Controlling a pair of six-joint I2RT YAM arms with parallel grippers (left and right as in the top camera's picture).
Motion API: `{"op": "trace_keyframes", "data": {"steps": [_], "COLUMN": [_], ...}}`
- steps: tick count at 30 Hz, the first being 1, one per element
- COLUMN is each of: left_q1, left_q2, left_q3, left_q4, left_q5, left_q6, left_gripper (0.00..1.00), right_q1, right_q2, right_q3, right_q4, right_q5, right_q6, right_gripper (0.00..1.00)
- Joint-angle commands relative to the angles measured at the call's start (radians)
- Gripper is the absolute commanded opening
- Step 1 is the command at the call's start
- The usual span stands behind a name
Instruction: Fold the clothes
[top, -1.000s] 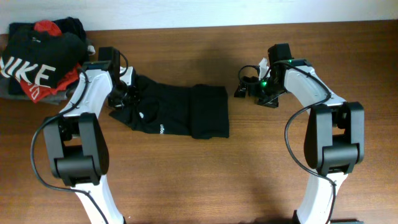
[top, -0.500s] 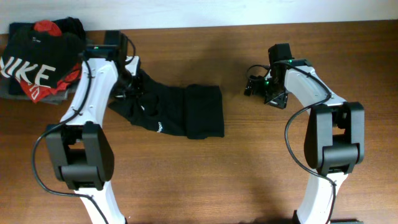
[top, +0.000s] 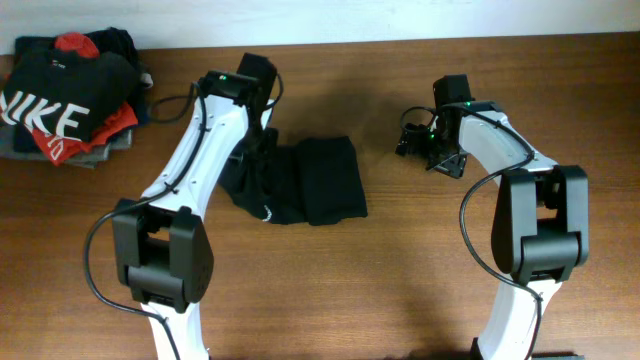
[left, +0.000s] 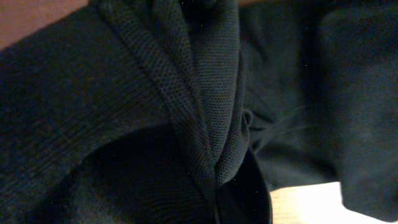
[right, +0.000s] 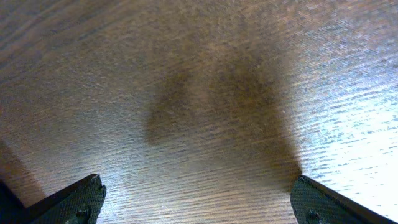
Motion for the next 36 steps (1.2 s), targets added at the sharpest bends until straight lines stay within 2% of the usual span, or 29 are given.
{"op": "trace_keyframes", "data": {"steps": [1, 5, 7, 13, 16, 24, 36], "left_q1": [-0.018, -0.036, -0.047, -0.077, -0.097, -0.129, -0.201], "left_q2": [-0.04, -0.04, -0.039, -0.037, -0.033, -0.021, 0.097], "left_q3": [0.097, 0.132, 0.131, 0.131, 0.13, 0.124, 0.124], "left_q4": [-0.011, 0.006, 0.017, 0.045, 0.072, 0.087, 0.088], "left_q5": [-0.035, -0.016, -0.008, -0.008, -0.009, 0.007, 0.035], "left_q6": [-0.051, -0.08, -0.083, -0.083, -0.089, -0.106, -0.106], "left_gripper": [0.0, 0.0, 0.0, 0.0, 0.0, 0.0, 0.0], "right_q1": [-0.002, 0.009, 0.009, 0.013, 0.036, 0.102, 0.108], "right_q2": [-0.015, -0.015, -0.015, -0.015, -0.015, -0.015, -0.009], "right_q3": [-0.024, -0.024, -0.024, -0.024, -0.024, -0.024, -0.028], "right_q4": [-0.003, -0.002, -0.002, -0.004, -0.014, 0.002, 0.001], "right_q5": [0.011, 0.008, -0.005, -0.132, -0.143, -0.142, -0.143], "right_q6": [-0.008, -0.014, -0.014, -0.014, -0.014, -0.001, 0.013], "right_gripper": [0.94, 0.85, 0.75, 0.38, 0.28, 0.27, 0.26]}}
